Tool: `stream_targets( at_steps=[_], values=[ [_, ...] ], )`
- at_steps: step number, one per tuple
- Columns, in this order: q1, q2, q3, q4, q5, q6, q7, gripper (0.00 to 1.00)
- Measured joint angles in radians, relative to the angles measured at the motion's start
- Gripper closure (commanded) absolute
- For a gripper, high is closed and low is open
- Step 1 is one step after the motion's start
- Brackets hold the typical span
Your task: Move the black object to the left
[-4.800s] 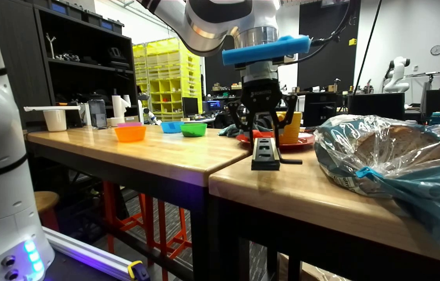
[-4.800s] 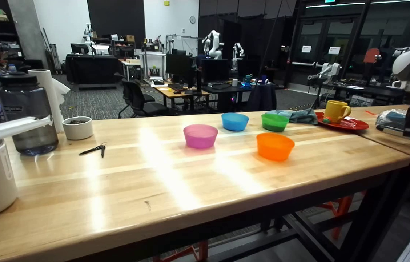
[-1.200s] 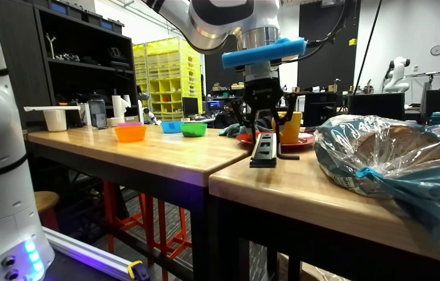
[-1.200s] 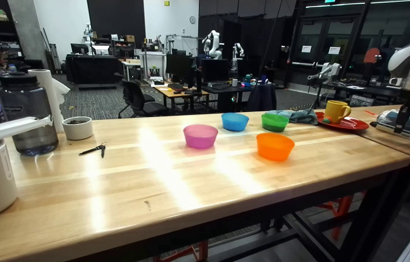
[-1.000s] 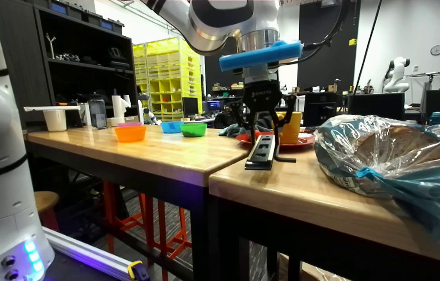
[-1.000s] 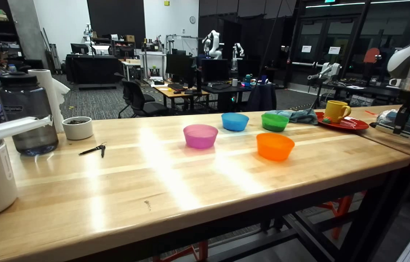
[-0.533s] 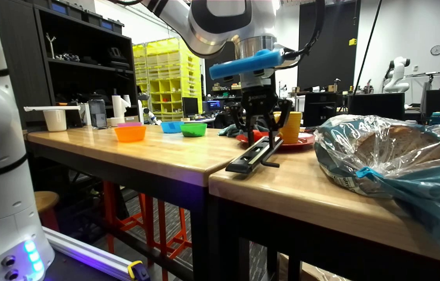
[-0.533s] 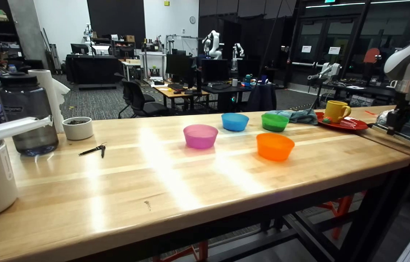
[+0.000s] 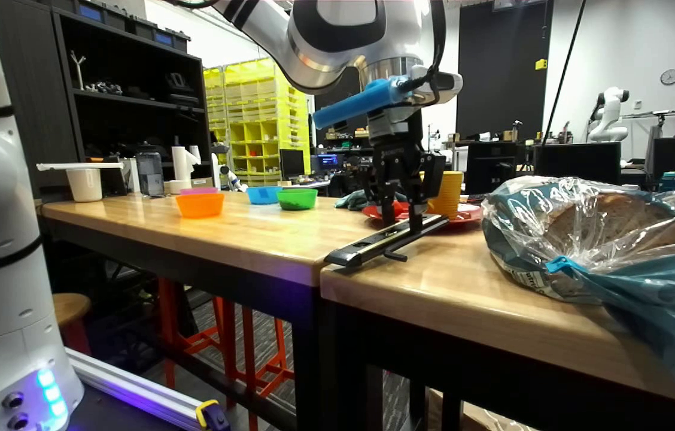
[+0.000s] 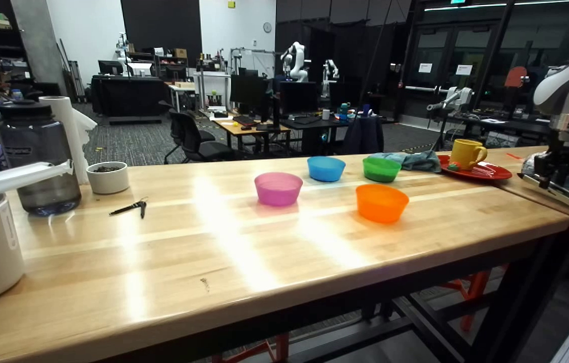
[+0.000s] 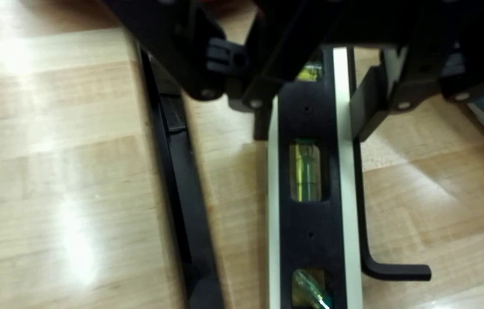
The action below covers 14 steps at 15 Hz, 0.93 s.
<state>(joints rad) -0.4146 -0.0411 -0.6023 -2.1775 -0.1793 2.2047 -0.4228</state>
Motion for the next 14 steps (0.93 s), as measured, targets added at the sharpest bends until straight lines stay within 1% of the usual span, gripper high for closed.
stream_targets(
  at_steps=[6, 9, 10, 11, 12, 14],
  values=[
    [-0.002, 0.001, 0.002, 0.0, -0.001, -0.015, 0.175, 0.77],
    [-0.002, 0.007, 0.003, 0.002, -0.001, -0.017, 0.238, 0.77],
    [-0.002, 0.011, 0.003, 0.004, -0.001, -0.018, 0.255, 0.71],
    [-0.002, 0.013, 0.003, 0.005, -0.001, -0.018, 0.268, 0.43],
    [-0.002, 0.016, 0.003, 0.006, -0.001, -0.019, 0.28, 0.27],
    [-0.002, 0.02, 0.003, 0.008, -0.001, -0.019, 0.298, 0.18]
  ],
)
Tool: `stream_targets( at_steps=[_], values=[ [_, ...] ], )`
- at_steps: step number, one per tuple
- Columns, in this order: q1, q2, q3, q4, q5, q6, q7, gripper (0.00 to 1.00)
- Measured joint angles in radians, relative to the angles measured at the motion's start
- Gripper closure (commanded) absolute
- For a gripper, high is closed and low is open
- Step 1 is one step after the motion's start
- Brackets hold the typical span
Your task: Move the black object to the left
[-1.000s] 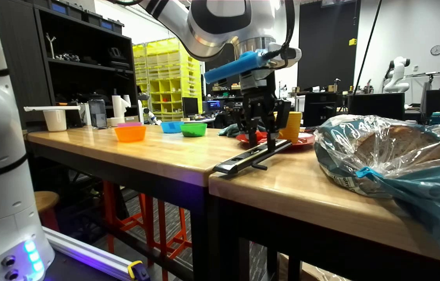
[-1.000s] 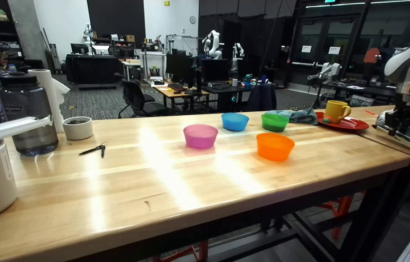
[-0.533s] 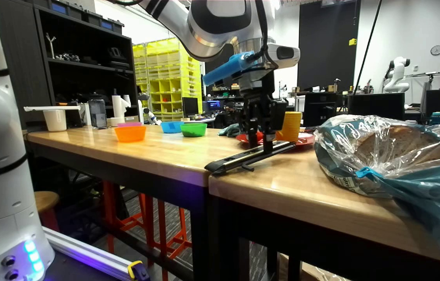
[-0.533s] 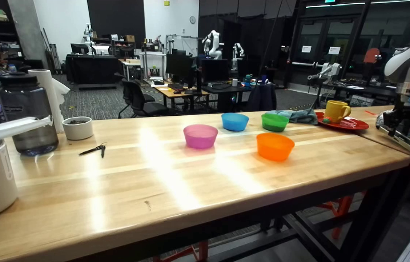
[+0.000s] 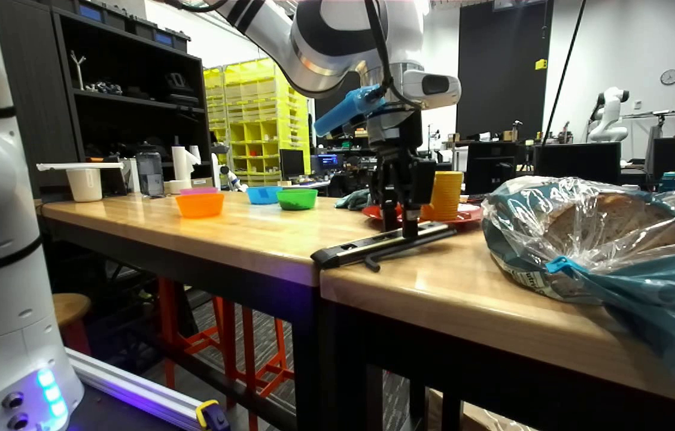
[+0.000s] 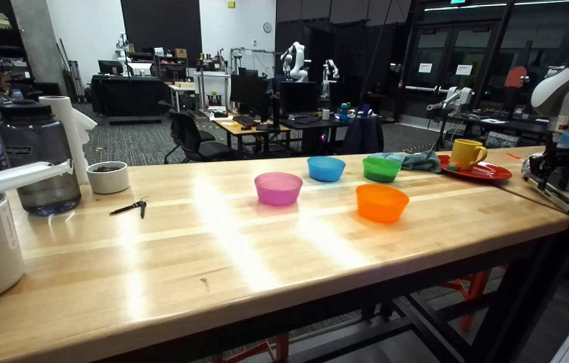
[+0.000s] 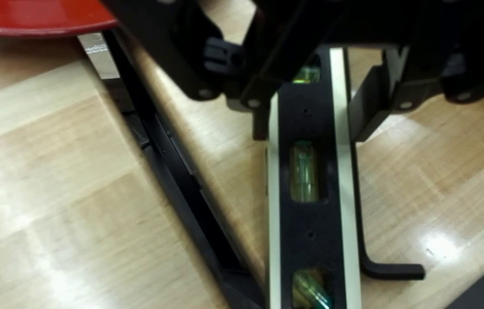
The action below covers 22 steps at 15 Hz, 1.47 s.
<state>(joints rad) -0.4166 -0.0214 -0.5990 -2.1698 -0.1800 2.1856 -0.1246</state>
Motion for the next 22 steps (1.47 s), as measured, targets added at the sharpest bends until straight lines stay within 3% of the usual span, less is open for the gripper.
stream_targets(
  at_steps=[2, 4, 22],
  values=[
    [0.0, 0.003, 0.001, 0.006, 0.0, -0.002, 0.012, 0.04],
    [0.0, 0.004, 0.001, 0.013, 0.0, -0.004, 0.019, 0.0],
    [-0.032, 0.037, 0.003, 0.016, 0.107, -0.029, -0.067, 0.0]
  ],
)
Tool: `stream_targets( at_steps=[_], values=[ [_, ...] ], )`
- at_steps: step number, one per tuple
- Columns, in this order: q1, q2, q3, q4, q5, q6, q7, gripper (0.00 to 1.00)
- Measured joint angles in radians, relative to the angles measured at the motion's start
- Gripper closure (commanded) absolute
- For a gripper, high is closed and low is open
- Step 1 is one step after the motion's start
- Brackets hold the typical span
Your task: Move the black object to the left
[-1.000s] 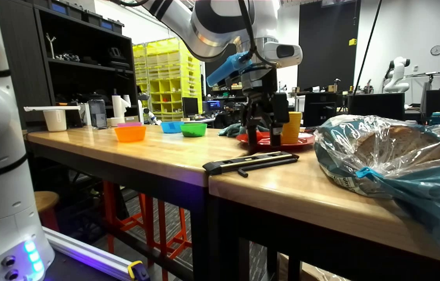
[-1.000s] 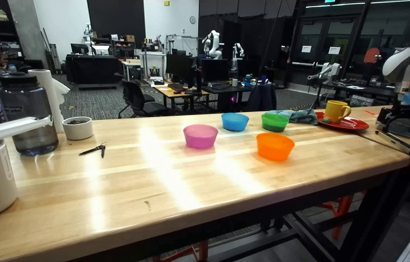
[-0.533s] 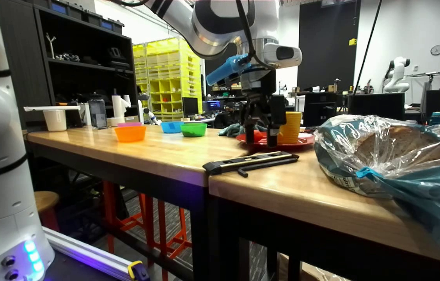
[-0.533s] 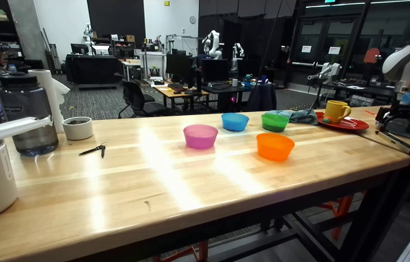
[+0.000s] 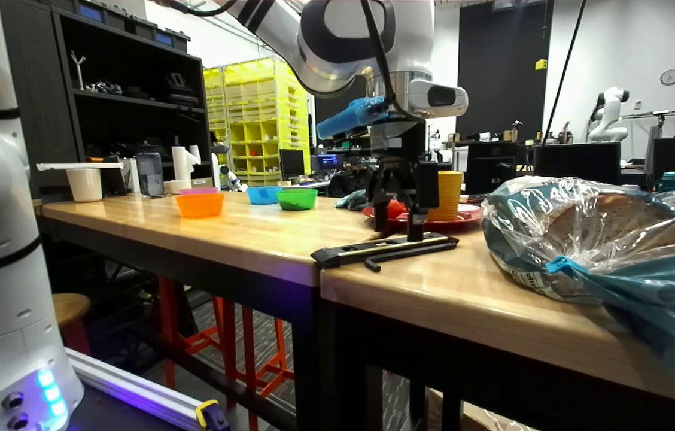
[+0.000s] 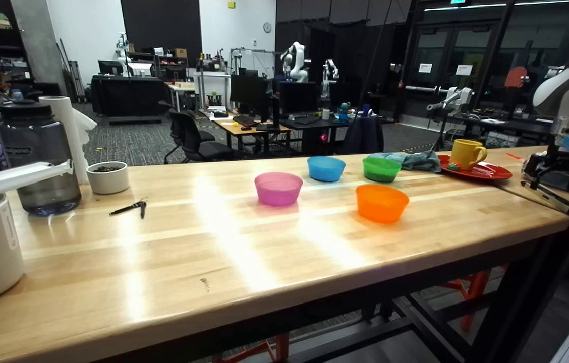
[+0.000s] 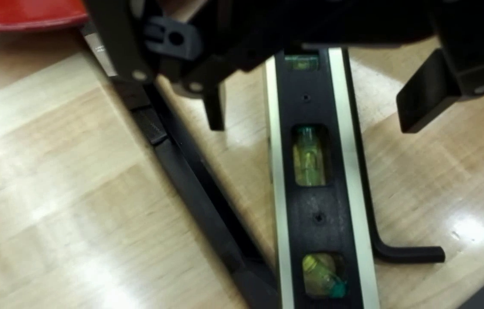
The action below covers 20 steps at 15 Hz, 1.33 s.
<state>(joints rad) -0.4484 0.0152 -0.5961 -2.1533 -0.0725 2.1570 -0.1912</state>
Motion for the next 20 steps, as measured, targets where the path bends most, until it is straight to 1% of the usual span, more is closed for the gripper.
stream_targets(
  at_steps=[2, 3, 4, 6, 8, 11, 12, 20],
  values=[
    [-0.004, 0.01, 0.0, 0.0, 0.002, 0.001, -0.007, 0.0],
    [-0.004, 0.014, 0.0, -0.001, 0.005, 0.001, -0.013, 0.04],
    [-0.005, 0.019, 0.0, -0.001, 0.007, 0.001, -0.018, 0.26],
    [-0.005, 0.027, 0.0, -0.002, 0.012, 0.002, -0.028, 0.29],
    [-0.005, 0.035, 0.0, -0.002, 0.019, 0.003, -0.039, 0.42],
    [-0.005, 0.034, 0.005, 0.005, 0.035, 0.001, -0.056, 0.64],
    [-0.005, 0.033, 0.007, 0.008, 0.038, 0.001, -0.059, 0.69],
    [-0.008, 0.029, 0.008, 0.021, 0.037, -0.007, -0.059, 0.69]
  ],
)
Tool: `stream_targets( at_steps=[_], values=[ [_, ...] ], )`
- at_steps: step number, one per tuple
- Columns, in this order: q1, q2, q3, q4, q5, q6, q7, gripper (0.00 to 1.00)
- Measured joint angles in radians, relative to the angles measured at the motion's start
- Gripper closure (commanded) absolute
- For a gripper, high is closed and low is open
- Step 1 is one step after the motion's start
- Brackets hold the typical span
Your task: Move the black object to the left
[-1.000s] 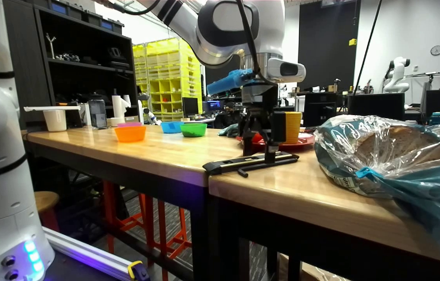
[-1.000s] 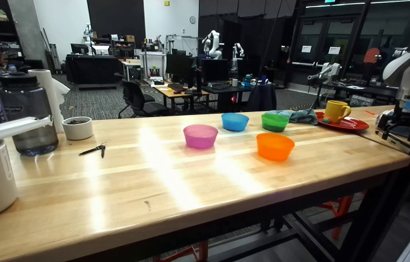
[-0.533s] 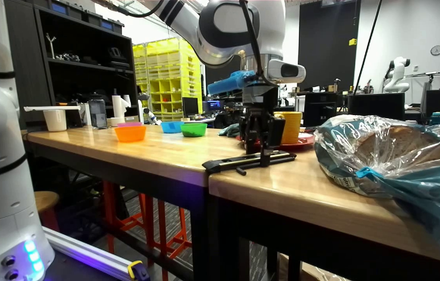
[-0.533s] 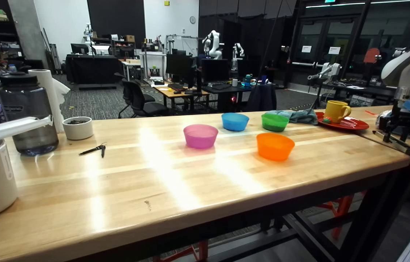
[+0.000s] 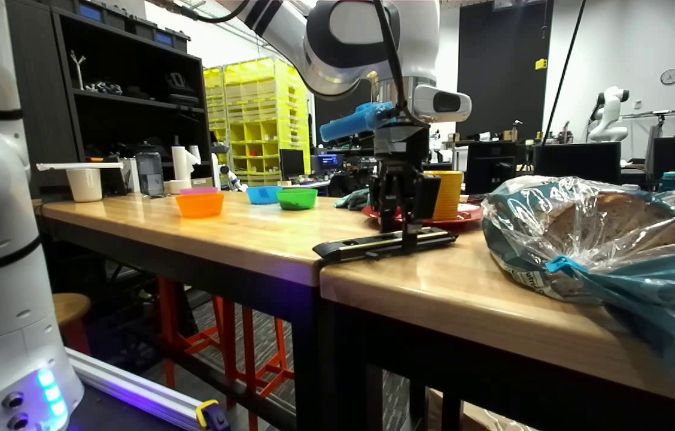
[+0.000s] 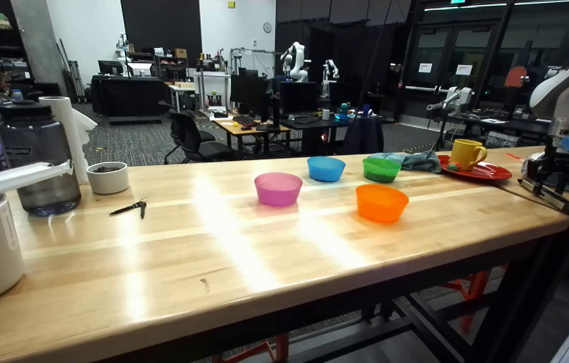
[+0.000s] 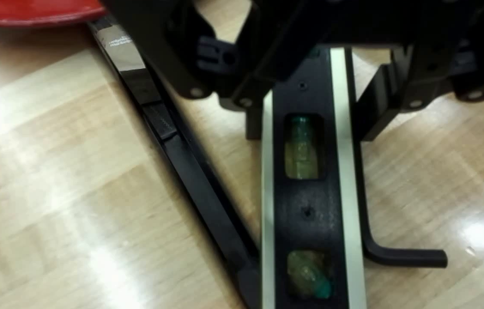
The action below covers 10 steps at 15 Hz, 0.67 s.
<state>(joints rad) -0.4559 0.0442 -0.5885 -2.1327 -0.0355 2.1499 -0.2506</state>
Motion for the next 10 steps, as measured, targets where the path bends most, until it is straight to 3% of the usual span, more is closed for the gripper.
stream_targets(
  at_steps=[10],
  values=[
    [0.0, -0.117, 0.025, 0.027, -0.001, -0.143, 0.0, 0.69]
  ],
)
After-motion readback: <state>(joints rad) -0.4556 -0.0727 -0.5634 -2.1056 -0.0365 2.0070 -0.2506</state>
